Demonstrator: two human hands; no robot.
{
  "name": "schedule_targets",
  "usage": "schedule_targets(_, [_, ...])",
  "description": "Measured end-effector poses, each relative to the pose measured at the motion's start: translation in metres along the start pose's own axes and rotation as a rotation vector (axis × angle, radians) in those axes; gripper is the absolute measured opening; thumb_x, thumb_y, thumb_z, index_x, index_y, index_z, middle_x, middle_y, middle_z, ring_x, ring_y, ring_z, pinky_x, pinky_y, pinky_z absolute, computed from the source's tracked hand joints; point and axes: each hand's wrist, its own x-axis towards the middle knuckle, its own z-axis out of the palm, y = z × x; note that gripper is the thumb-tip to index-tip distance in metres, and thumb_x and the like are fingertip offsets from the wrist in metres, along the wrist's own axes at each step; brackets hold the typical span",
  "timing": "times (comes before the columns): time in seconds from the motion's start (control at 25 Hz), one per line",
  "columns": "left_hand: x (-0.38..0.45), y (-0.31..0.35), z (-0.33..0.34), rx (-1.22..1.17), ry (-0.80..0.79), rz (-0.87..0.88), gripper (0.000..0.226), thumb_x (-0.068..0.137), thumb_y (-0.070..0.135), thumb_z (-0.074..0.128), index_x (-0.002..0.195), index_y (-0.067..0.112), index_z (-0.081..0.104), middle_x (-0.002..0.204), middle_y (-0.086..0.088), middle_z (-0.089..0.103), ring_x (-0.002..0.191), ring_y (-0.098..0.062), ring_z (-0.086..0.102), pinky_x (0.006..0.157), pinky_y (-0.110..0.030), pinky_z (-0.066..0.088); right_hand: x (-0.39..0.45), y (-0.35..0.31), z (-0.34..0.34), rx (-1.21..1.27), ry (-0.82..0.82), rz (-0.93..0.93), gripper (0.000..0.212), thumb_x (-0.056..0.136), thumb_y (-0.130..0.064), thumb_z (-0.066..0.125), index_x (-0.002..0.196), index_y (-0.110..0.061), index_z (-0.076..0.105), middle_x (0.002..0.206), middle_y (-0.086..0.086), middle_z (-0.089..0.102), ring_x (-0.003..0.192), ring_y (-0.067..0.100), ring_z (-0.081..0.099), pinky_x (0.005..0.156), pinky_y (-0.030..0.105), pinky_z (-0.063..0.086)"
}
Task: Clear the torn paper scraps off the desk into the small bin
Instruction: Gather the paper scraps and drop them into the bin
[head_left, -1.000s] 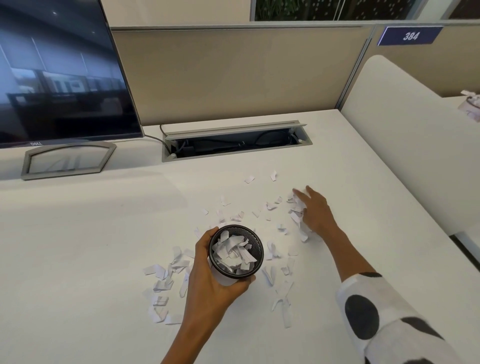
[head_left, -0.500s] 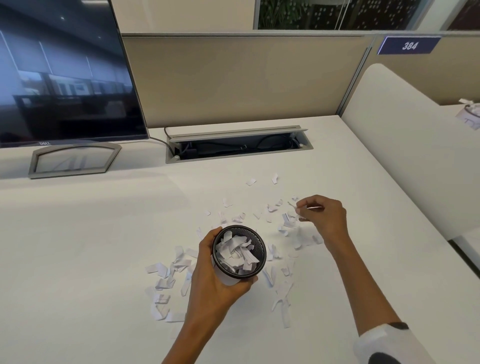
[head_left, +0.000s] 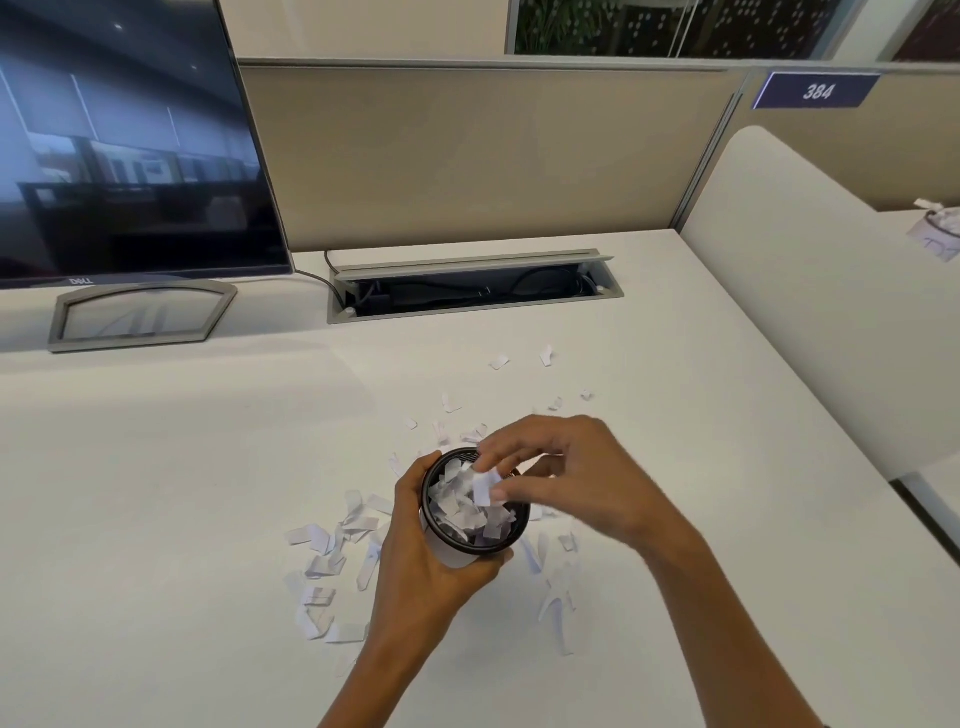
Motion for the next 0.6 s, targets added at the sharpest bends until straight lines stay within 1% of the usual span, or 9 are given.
schedule_targets(0.04, [-0.001,-0.001,-0.002,-0.001,0.004,-0.002,0.09,0.045,0.019,0.085,0.121,0.039,0.041,0.118,0.029,0.055,0.113,0.01,0.05,0.085,-0.004,0.043,0.001,0.008,-0.009,0.065,0.048,0.022,0.021,0.071,-0.006,0.076,0.079,-0.026,0.075,0.092,-0.006,0.075,0.079,0.006,0.069,0.065,0.018,0.053])
schedule_targets(0.12, [-0.002,-0.003,-0.006,0.012,0.015,0.0,0.093,0.045,0.023,0.085,0.124,0.04,0.04,0.119,0.034,0.052,0.114,0.008,0.05,0.086,-0.006,0.043,0.003,0.037,-0.034,0.075,0.306,0.11,0.021,0.073,-0.004,0.075,0.078,-0.024,0.074,0.086,-0.004,0.076,0.074,0.006,0.069,0.065,0.017,0.05])
schedule_targets(0.2, [-0.001,-0.003,-0.009,0.02,0.022,-0.003,0.093,0.044,0.024,0.085,0.124,0.04,0.04,0.118,0.035,0.052,0.114,0.008,0.05,0.087,-0.012,0.046,0.001,0.077,-0.055,-0.142,0.563,0.306,0.02,0.072,-0.01,0.077,0.083,-0.026,0.071,0.091,0.0,0.074,0.079,0.013,0.068,0.068,0.018,0.047])
schedule_targets(0.24, [-0.001,-0.003,-0.009,0.021,0.022,-0.006,0.093,0.045,0.024,0.085,0.124,0.04,0.04,0.118,0.035,0.052,0.113,0.008,0.051,0.087,-0.016,0.047,-0.001,0.096,-0.059,-0.238,0.61,0.436,0.023,0.071,-0.016,0.08,0.091,-0.023,0.07,0.099,0.006,0.07,0.085,0.019,0.066,0.072,0.024,0.046])
schedule_targets(0.32, [0.0,-0.002,-0.01,0.02,0.02,-0.009,0.093,0.045,0.026,0.085,0.124,0.04,0.039,0.118,0.034,0.053,0.113,0.008,0.051,0.088,-0.018,0.048,-0.003,0.128,-0.054,-0.337,0.554,0.656,0.049,0.067,-0.03,0.083,0.11,-0.02,0.063,0.115,0.015,0.057,0.104,0.03,0.058,0.084,0.033,0.046])
schedule_targets(0.36, [0.0,-0.001,-0.009,0.017,0.019,-0.011,0.093,0.044,0.028,0.085,0.124,0.04,0.039,0.118,0.034,0.053,0.113,0.008,0.051,0.088,-0.017,0.048,-0.003,0.138,-0.047,-0.373,0.517,0.709,0.06,0.064,-0.037,0.084,0.117,-0.021,0.059,0.119,0.016,0.05,0.112,0.033,0.052,0.088,0.037,0.045])
schedule_targets(0.44, [-0.001,-0.002,-0.009,0.007,0.016,-0.022,0.093,0.043,0.034,0.083,0.124,0.043,0.039,0.12,0.033,0.053,0.114,0.007,0.051,0.086,-0.012,0.047,0.001,0.148,-0.033,-0.444,0.466,0.69,0.071,0.06,-0.044,0.084,0.122,-0.025,0.053,0.12,0.013,0.042,0.115,0.033,0.044,0.086,0.038,0.044])
schedule_targets(0.52, [-0.002,-0.002,-0.008,0.001,0.011,-0.026,0.093,0.043,0.036,0.082,0.124,0.045,0.039,0.12,0.033,0.053,0.114,0.008,0.051,0.085,-0.007,0.045,0.009,0.149,-0.022,-0.446,0.431,0.593,0.062,0.064,-0.039,0.083,0.118,-0.025,0.056,0.115,0.01,0.043,0.107,0.029,0.047,0.084,0.036,0.045])
schedule_targets(0.6, [-0.003,-0.002,-0.008,0.007,0.009,-0.022,0.093,0.043,0.035,0.083,0.124,0.045,0.039,0.12,0.034,0.052,0.114,0.008,0.05,0.086,-0.007,0.044,0.017,0.148,-0.017,-0.414,0.435,0.51,0.034,0.071,-0.026,0.08,0.101,-0.022,0.065,0.105,0.01,0.051,0.091,0.023,0.053,0.076,0.029,0.043])
